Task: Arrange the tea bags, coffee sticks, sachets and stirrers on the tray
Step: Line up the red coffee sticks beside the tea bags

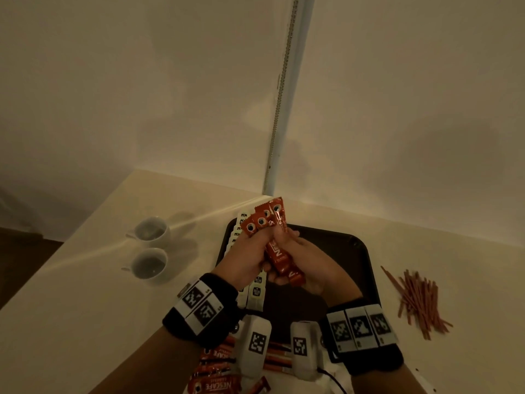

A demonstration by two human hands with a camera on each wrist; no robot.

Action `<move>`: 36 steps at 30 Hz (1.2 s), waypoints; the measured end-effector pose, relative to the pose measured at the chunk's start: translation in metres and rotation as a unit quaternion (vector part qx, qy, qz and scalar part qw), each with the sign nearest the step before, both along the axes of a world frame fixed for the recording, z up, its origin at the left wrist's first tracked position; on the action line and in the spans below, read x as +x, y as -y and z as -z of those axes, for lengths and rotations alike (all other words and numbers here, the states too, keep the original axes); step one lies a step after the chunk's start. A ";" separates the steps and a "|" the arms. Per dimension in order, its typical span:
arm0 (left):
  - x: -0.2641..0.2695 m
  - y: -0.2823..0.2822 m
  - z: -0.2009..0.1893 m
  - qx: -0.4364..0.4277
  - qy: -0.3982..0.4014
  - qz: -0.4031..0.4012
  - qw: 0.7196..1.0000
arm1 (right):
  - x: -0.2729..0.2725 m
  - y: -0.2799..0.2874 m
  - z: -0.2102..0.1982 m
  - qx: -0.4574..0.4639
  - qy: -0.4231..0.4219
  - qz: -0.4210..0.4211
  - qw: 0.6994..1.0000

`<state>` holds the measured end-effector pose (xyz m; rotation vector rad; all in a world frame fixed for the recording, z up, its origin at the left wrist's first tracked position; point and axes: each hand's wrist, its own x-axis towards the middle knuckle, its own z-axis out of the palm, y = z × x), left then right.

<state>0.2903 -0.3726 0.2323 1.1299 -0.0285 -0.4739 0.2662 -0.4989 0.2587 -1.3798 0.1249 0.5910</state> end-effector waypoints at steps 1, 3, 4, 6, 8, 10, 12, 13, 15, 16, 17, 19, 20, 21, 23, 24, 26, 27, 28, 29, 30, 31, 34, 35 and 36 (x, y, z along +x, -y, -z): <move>0.002 0.002 0.000 -0.024 -0.006 -0.021 0.999 | 0.001 0.001 0.002 -0.007 -0.004 0.012 1.000; 0.007 0.004 -0.001 -0.083 -0.019 -0.061 0.994 | 0.003 0.004 0.006 -0.018 -0.015 0.045 0.999; 0.011 0.004 -0.003 -0.112 -0.027 -0.075 0.991 | 0.003 0.005 0.008 -0.021 -0.021 0.060 0.998; 0.017 0.004 -0.005 -0.156 -0.046 -0.101 0.982 | 0.003 0.009 0.015 -0.015 -0.033 0.091 0.995; 0.021 0.004 -0.004 -0.176 -0.061 -0.129 0.974 | 0.003 0.013 0.020 0.011 -0.034 0.117 0.992; 0.024 0.002 0.000 -0.162 -0.068 -0.139 0.975 | 0.003 0.016 0.020 0.033 -0.019 0.138 0.990; 0.025 0.000 0.003 -0.133 -0.078 -0.124 0.980 | 0.004 0.018 0.020 0.050 0.012 0.167 0.985; 0.024 0.000 0.005 -0.115 -0.079 -0.110 0.984 | 0.005 0.020 0.021 0.061 0.029 0.180 0.981; 0.020 0.000 0.005 -0.055 -0.054 -0.086 0.993 | 0.007 0.021 0.022 0.080 0.062 0.204 0.974; 0.019 0.002 0.005 -0.019 -0.035 -0.079 0.996 | 0.008 0.020 0.023 0.083 0.075 0.215 0.970; 0.017 0.002 0.005 0.013 -0.013 -0.073 0.997 | 0.008 0.019 0.025 0.086 0.086 0.230 0.966; 0.014 0.003 0.003 0.048 0.023 -0.065 0.996 | 0.008 0.017 0.027 0.103 0.108 0.253 0.956; 0.013 0.003 0.002 0.058 0.037 -0.062 0.996 | 0.008 0.017 0.028 0.116 0.115 0.262 0.951; 0.013 0.003 0.000 0.073 0.050 -0.061 0.994 | 0.008 0.017 0.029 0.128 0.120 0.267 0.948; 0.012 0.002 -0.004 0.110 0.071 -0.067 0.989 | 0.009 0.017 0.032 0.146 0.127 0.263 0.945; 0.012 0.002 -0.006 0.125 0.080 -0.076 0.986 | 0.009 0.016 0.032 0.151 0.128 0.258 0.946; 0.012 0.002 -0.010 0.153 0.105 -0.101 0.977 | 0.009 0.017 0.035 0.163 0.115 0.253 0.947; 0.013 0.001 -0.012 0.180 0.124 -0.116 0.969 | 0.009 0.017 0.038 0.165 0.109 0.252 0.947; 0.014 0.000 -0.013 0.216 0.147 -0.127 0.957 | 0.009 0.017 0.041 0.164 0.110 0.253 0.947; 0.015 -0.002 -0.013 0.247 0.173 -0.134 0.944 | 0.009 0.018 0.043 0.157 0.118 0.254 0.947; 0.015 -0.003 -0.015 0.270 0.198 -0.136 0.932 | 0.010 0.018 0.045 0.150 0.130 0.257 0.946; 0.015 -0.003 -0.016 0.286 0.219 -0.133 0.924 | 0.010 0.018 0.046 0.142 0.145 0.255 0.945; 0.014 -0.003 -0.018 0.314 0.248 -0.118 0.909 | 0.010 0.017 0.045 0.139 0.186 0.236 0.943; 0.014 -0.004 -0.018 0.316 0.251 -0.113 0.908 | 0.010 0.016 0.044 0.148 0.192 0.236 0.941; 0.014 -0.004 -0.019 0.315 0.252 -0.110 0.908 | 0.009 0.016 0.045 0.151 0.195 0.240 0.939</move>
